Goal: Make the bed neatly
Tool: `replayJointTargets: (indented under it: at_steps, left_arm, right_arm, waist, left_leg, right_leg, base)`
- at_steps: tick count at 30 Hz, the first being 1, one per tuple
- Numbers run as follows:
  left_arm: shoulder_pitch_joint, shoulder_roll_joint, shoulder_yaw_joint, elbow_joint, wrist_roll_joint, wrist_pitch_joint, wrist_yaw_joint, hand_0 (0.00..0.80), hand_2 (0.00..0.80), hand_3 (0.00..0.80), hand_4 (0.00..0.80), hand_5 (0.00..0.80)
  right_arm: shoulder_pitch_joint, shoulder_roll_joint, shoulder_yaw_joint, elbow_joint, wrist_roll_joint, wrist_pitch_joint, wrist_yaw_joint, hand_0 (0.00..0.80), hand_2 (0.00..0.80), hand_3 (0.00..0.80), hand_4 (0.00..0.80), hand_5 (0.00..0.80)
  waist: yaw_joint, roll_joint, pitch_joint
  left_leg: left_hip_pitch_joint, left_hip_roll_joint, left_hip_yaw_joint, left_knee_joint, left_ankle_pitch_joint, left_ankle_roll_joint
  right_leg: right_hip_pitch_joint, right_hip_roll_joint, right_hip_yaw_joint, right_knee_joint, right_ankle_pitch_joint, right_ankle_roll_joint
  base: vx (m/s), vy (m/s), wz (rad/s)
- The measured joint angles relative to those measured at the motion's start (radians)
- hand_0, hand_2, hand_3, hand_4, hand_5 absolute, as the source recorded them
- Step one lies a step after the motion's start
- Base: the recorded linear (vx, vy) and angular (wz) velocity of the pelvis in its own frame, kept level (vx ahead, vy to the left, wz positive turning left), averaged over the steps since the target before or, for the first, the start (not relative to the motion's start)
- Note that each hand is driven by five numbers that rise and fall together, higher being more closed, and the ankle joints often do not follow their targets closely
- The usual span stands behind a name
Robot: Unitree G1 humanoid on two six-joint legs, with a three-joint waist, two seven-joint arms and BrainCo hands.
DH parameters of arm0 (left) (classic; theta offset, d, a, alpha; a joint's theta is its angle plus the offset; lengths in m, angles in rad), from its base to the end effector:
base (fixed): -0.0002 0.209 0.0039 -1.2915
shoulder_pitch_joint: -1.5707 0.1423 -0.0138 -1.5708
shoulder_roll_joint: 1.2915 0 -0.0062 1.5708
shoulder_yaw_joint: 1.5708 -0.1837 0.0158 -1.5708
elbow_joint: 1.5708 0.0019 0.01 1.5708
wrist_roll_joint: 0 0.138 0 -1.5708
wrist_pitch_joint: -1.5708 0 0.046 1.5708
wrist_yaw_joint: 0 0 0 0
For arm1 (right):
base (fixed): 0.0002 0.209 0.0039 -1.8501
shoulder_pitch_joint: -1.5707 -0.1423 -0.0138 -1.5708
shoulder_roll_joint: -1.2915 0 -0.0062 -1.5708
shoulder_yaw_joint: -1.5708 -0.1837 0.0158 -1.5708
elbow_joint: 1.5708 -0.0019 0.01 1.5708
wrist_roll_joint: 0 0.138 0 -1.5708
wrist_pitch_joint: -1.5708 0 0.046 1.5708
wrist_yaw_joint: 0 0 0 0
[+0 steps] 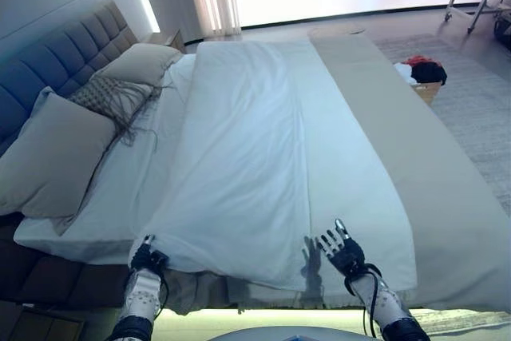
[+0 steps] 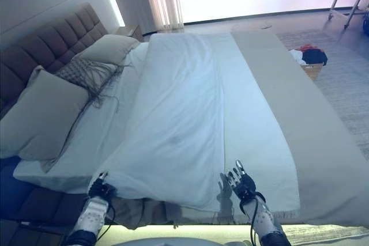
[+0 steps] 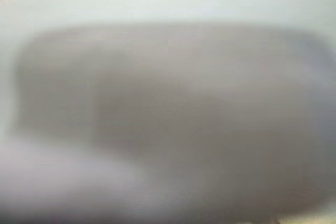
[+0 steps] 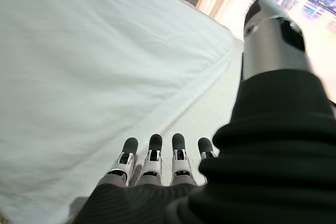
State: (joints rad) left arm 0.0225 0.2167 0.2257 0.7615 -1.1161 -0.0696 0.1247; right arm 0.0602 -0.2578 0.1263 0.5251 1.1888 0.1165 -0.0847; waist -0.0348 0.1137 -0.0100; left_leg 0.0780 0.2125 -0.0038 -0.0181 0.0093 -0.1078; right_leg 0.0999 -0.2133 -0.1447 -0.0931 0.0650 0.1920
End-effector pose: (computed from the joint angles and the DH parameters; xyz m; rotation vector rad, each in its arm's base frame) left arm 0.1347 0.2514 -0.0681 -0.8835 0.4963 0.8229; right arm 0.1526 -0.1987 -0.0555 0.8683 0.6842 -0.3302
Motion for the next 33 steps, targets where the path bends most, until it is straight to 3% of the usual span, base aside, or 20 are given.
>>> replayJointTargets:
  at_steps: [4,14,15,16,22,25,33]
  left_arm:
    - [0.013,0.0,0.036,0.01,-0.001,-0.008,0.019,0.8,0.8,0.8,0.8,0.8]
    - [-0.004,-0.013,0.03,0.035,0.0,-0.007,0.012,0.8,0.8,0.8,0.8,0.8]
    - [-0.003,-0.018,0.03,0.035,0.0,-0.007,0.01,0.257,0.257,0.257,0.257,0.257]
    - [-0.001,-0.022,0.029,0.035,0.0,-0.007,0.01,0.0,0.0,0.0,0.0,0.0]
    - [0.039,-0.02,0.028,0.032,-0.01,-0.003,0.005,0.0,0.0,0.0,0.0,0.0]
    - [0.049,-0.019,0.028,0.013,-0.038,0.003,0.001,0.0,0.0,0.0,0.0,0.0]
    - [0.085,-0.024,-0.012,-0.029,-0.037,0.072,0.015,0.0,0.0,0.0,0.0,0.0]
  right_arm:
    - [0.0,0.002,0.0,0.001,-0.007,0.0,-0.011,0.0,0.0,0.0,0.0,0.0]
    - [0.017,0.003,-0.004,0.003,-0.021,-0.001,-0.028,0.0,0.0,0.0,0.0,0.0]
    - [0.022,0.004,-0.007,0.003,-0.021,-0.001,-0.028,0.0,0.0,0.0,0.0,0.0]
    - [0.026,0.006,-0.01,0.003,-0.021,-0.001,-0.029,0.0,0.0,0.0,0.0,0.0]
    - [0.042,0.007,-0.036,0.003,-0.022,0.001,-0.03,0.0,0.0,0.0,0.0,0.0]
    - [0.042,0.006,-0.04,0.003,-0.022,0.001,-0.03,0.0,0.0,0.0,0.0,0.0]
    - [0.043,0.008,-0.04,0.004,-0.039,-0.004,-0.038,0.0,0.0,0.0,0.0,0.0]
  waist:
    - [0.008,0.0,0.0]
    - [0.024,0.004,-0.014]
    - [0.024,0.003,-0.014]
    - [0.023,0.003,-0.014]
    - [0.027,0.002,-0.021]
    - [0.027,-0.004,-0.029]
    - [0.053,-0.007,-0.029]
  left_leg:
    - [-0.001,-0.001,-0.001,-0.002,0.009,0.013]
    - [0.0,-0.001,-0.003,-0.026,0.014,0.019]
    - [0.0,-0.002,-0.003,-0.027,0.014,0.019]
    - [0.001,-0.002,-0.003,-0.028,0.014,0.019]
    - [0.016,-0.001,0.0,-0.048,0.014,0.018]
    - [0.016,-0.001,0.0,-0.062,0.024,0.002]
    - [0.014,-0.001,-0.001,-0.068,0.027,-0.003]
  right_leg:
    - [0.002,0.0,-0.005,0.0,-0.001,-0.002]
    - [0.004,-0.001,-0.02,0.0,-0.002,-0.005]
    - [0.004,-0.001,-0.021,0.0,-0.002,-0.005]
    - [0.003,-0.001,-0.021,0.0,-0.002,-0.004]
    - [0.008,-0.001,-0.021,0.0,0.0,-0.001]
    - [0.007,-0.001,-0.021,0.0,-0.001,-0.001]
    - [0.011,-0.001,-0.02,0.0,-0.002,0.003]
  base:
    - [0.008,0.015,0.03]
    - [0.013,0.004,0.04]
    - [0.0,0.0,0.0]
    - [0.0,0.0,0.0]
    - [0.0,0.0,0.0]
    - [-0.014,-0.018,0.04]
    - [-0.014,-0.035,0.01]
